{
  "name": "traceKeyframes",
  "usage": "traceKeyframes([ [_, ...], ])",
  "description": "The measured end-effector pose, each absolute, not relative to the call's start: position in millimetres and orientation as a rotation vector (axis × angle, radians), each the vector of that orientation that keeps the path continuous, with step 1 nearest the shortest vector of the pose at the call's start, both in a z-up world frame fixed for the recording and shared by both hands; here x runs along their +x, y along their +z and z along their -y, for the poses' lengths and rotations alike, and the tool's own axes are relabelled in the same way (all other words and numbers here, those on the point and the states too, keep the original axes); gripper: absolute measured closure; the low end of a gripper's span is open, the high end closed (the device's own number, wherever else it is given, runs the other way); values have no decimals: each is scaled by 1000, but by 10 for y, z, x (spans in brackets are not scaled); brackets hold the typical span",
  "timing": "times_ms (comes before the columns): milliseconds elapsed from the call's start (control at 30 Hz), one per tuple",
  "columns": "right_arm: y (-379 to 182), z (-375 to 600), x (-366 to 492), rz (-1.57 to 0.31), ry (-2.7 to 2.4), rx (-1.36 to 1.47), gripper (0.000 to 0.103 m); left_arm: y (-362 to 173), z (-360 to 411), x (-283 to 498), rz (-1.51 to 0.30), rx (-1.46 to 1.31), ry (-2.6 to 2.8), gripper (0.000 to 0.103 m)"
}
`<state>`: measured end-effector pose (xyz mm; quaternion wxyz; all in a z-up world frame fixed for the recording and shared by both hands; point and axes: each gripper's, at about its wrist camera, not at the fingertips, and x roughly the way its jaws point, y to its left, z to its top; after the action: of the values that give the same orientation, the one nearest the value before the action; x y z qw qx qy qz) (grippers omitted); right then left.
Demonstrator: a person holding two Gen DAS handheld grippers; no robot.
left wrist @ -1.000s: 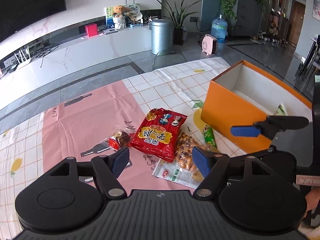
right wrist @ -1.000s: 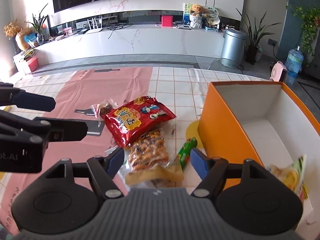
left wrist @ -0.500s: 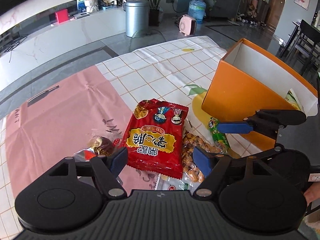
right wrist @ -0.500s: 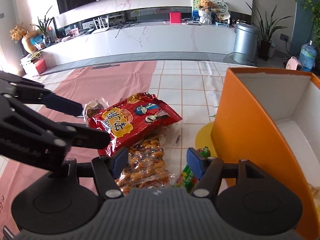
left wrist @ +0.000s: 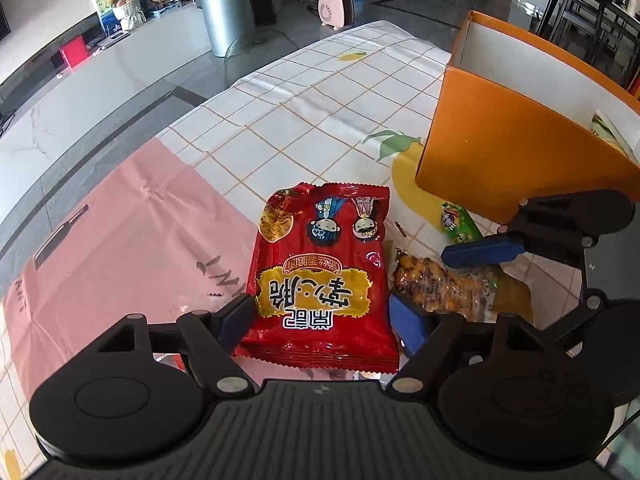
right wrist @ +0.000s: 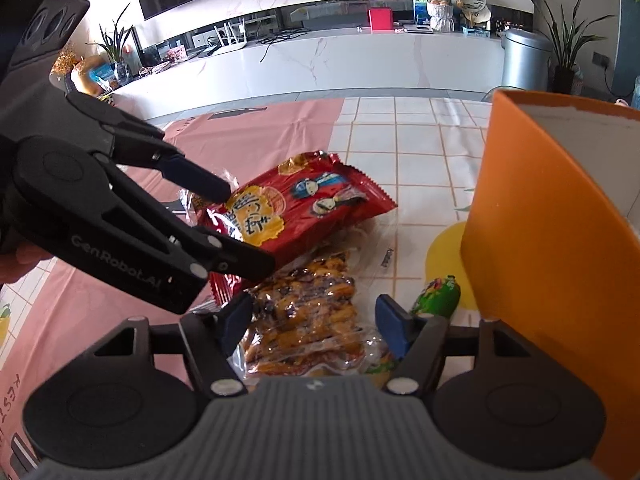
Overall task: Organize snacks
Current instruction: 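Grasp the red chip bag with the left tool while the right tool grasps the clear peanut bag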
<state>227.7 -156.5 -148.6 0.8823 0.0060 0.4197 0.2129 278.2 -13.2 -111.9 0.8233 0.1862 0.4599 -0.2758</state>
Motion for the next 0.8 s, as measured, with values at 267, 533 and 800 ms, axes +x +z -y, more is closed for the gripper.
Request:
traceKeyframes([
  [267, -1524, 1514, 2257, -876, 458, -3, 32, -1097, 260, 2860, -953, 521, -595, 13],
  [533, -1548, 1541, 2285, -888, 460, 25, 32, -1197, 157, 3036, -996, 341, -542, 5],
  [800, -1552, 1540, 2291, -891, 467, 22, 32, -1352, 199, 3038, -1045, 241, -442, 4],
])
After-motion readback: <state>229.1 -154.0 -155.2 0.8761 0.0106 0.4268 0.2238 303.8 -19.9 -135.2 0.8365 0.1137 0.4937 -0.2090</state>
